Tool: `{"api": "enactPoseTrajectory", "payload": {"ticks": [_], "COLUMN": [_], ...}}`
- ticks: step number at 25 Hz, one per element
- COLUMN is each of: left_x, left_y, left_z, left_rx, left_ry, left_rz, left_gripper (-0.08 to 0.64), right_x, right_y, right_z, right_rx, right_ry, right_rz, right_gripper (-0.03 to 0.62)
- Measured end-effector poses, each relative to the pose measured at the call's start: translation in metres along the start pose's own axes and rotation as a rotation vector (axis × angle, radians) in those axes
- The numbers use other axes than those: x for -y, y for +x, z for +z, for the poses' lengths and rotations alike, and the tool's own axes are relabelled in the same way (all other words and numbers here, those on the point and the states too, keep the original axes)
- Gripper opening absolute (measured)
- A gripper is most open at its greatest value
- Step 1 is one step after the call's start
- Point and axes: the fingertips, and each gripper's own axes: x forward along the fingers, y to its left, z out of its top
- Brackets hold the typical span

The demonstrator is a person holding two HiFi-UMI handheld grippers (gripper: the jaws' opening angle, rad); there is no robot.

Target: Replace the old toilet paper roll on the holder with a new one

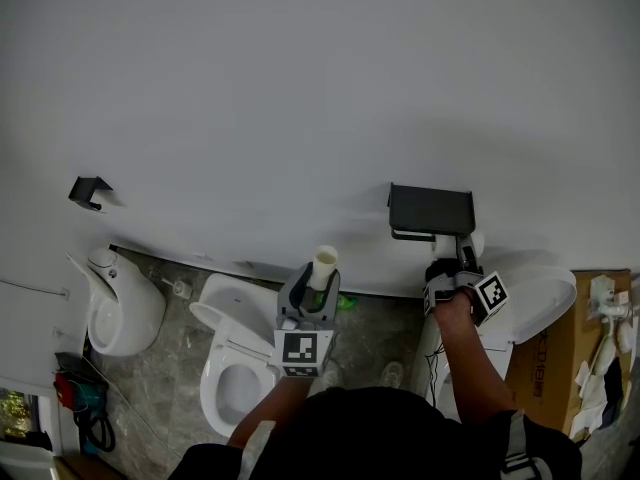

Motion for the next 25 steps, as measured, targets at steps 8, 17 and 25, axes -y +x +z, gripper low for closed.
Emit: {"api": "enactPoseTrajectory", "payload": {"ticks": [8, 17, 25], "left_x": [-0.002, 0.002, -0.001], "left_y": [-0.007, -0.003, -0.001], "left_z": [0.003, 0.002, 0.006], "left_rx": [-0.002, -0.01, -0.011], "left_ry": [0.014, 0.023, 0.033], "left_rz": [-0.003, -0.026, -0.035], "left_gripper": [0.176, 0.175, 0.176], "right_x": [0.0, -0.008, -0.003], "right_y": [0.001, 0.007, 0.01], "right_z": [-0.031, -0.062, -0.079], "right_rx": [-0.019, -0.057, -0.065], "right_ry": [0.027, 0.014, 0.029], "right_rz": [0.019, 0.032, 0.031], "right_gripper": [0.318, 0.318, 0.318]}}
